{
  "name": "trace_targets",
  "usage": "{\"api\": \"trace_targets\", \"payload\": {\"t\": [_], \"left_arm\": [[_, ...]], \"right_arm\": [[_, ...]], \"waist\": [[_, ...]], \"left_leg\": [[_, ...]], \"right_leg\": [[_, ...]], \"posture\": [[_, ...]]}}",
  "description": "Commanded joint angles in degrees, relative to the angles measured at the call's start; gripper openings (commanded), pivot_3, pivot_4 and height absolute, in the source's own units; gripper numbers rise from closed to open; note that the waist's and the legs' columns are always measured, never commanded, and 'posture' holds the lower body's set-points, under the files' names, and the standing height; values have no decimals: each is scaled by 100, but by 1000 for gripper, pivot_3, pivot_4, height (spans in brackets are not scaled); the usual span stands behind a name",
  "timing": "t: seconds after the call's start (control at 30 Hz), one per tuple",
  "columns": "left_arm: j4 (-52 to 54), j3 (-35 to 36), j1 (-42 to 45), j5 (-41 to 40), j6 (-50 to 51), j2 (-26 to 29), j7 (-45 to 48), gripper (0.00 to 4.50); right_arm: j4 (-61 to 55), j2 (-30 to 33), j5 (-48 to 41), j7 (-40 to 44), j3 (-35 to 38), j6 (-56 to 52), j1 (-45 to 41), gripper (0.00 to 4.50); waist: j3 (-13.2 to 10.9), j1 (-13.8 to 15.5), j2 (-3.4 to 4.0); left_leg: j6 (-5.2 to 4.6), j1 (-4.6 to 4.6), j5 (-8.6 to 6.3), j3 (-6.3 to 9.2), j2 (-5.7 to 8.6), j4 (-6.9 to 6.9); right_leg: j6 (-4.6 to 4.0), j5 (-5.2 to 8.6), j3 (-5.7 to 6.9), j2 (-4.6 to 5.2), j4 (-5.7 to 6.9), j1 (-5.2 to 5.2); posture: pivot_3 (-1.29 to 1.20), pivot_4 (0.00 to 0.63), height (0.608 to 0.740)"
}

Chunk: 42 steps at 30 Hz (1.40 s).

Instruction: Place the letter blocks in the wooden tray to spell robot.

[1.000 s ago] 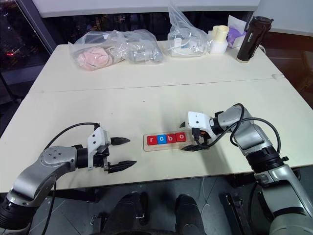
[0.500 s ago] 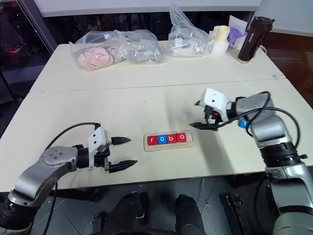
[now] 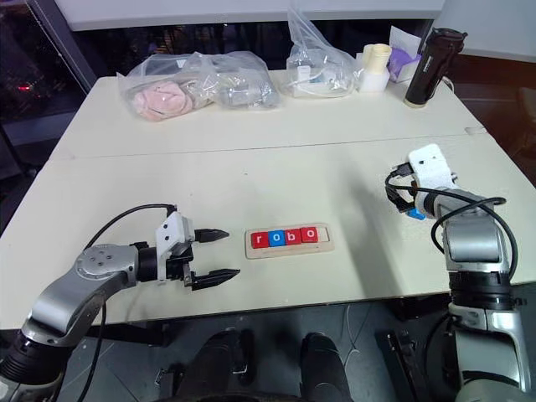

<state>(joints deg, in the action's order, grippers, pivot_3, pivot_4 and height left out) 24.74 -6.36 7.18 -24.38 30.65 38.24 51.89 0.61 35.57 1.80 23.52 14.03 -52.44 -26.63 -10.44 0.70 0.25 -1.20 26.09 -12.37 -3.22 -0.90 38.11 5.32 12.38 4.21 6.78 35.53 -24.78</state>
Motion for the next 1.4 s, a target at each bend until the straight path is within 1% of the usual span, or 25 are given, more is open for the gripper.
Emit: {"api": "trace_targets", "payload": {"t": [0.03,0.1,0.23,0.4,0.53,0.6,0.63,0.67,0.73,0.8,0.93,1.1,1.23,1.33,1.4], "left_arm": [[31,-52,91,-15,-45,-15,46,4500],[9,-67,133,-16,-37,-20,65,4500],[-12,-72,171,-30,-31,-6,76,4500],[57,-30,148,-55,18,26,34,4500],[91,-8,106,-58,31,28,-4,4500],[104,0,94,-66,35,29,-14,4500],[100,-3,97,-62,34,28,-18,4500],[96,-5,100,-59,33,28,-22,4500],[91,-4,105,-62,33,24,-29,4500],[91,-4,103,-65,27,26,-27,4500],[79,-4,98,-61,7,33,-15,4500],[34,-17,116,-53,-17,24,7,4500],[22,-23,88,-38,-51,20,17,4500],[15,-21,40,-25,-89,20,29,4500],[9,-26,4,-8,-125,21,37,4500]], "right_arm": [[-342,-224,-88,-485,438,-624,78,4477],[-309,-354,-141,-662,560,-781,51,4477],[-171,-412,-196,-879,632,-892,-3,4477],[400,-574,-414,-1226,1178,-1502,-258,4477],[334,-678,-556,-1304,1205,-1682,-256,4477],[306,-725,-645,-1326,1225,-1779,-279,3975],[284,-738,-660,-1350,1215,-1799,-287,3594],[249,-743,-673,-1366,1190,-1807,-286,3178],[159,-741,-716,-1369,1114,-1856,-248,2109],[63,-714,-755,-1342,1012,-1931,-193,1153],[-469,-877,-925,-1382,1096,-2673,-308,1148],[-1740,-1329,-1177,-1400,1042,-3903,-510,1148],[-2801,-1790,-1603,-1601,797,-4006,-45,1148],[-3321,-2057,-1885,-1884,677,-4006,260,1148],[-3468,-2202,-2024,-2109,647,-4006,311,1148]], "waist": [[0,-2,1],[1,-8,3],[1,-11,3],[2,-6,2],[3,-1,0],[3,-8,0],[3,-8,0],[3,-4,0],[3,5,0],[4,4,0],[4,-8,0],[3,-39,3],[2,-34,5],[2,-10,5],[2,-13,5]], "left_leg": [[0,-2,0,0,0,1],[-1,-4,1,1,0,2],[-1,-4,1,2,0,2],[-1,-4,1,2,0,2],[-1,-7,1,5,0,2],[-1,-9,1,5,0,2],[-1,-10,1,6,0,2],[-1,-11,1,7,0,2],[-1,-12,0,8,-1,2],[-1,-11,0,9,-1,2],[-1,-11,0,9,-2,0],[-2,-10,0,10,-5,-6],[-1,-7,-1,10,-6,-10],[0,1,-1,11,-5,-15],[1,13,-1,9,-4,-14]], "right_leg": [[0,0,0,-1,1,1],[-1,0,0,-1,2,2],[-1,0,0,-2,2,2],[-1,0,0,-3,1,4],[-1,0,0,-3,-2,10],[-1,1,0,-3,-2,11],[-1,1,0,-3,-2,11],[-1,1,1,-3,-2,12],[-1,1,1,-3,-2,13],[-1,1,1,-3,-4,14],[-1,1,1,-3,-8,14],[-2,1,1,-5,-5,7],[-2,2,1,-5,-5,0],[-1,3,1,-4,-13,-3],[-1,2,1,-2,-18,-12]], "posture": [[0,150,725],[0,150,725],[0,150,725],[0,150,725],[0,150,725],[0,150,725],[0,150,725],[0,150,725],[0,150,725],[0,150,725],[0,150,725],[0,150,725],[0,150,725],[0,150,725],[0,150,725]]}}
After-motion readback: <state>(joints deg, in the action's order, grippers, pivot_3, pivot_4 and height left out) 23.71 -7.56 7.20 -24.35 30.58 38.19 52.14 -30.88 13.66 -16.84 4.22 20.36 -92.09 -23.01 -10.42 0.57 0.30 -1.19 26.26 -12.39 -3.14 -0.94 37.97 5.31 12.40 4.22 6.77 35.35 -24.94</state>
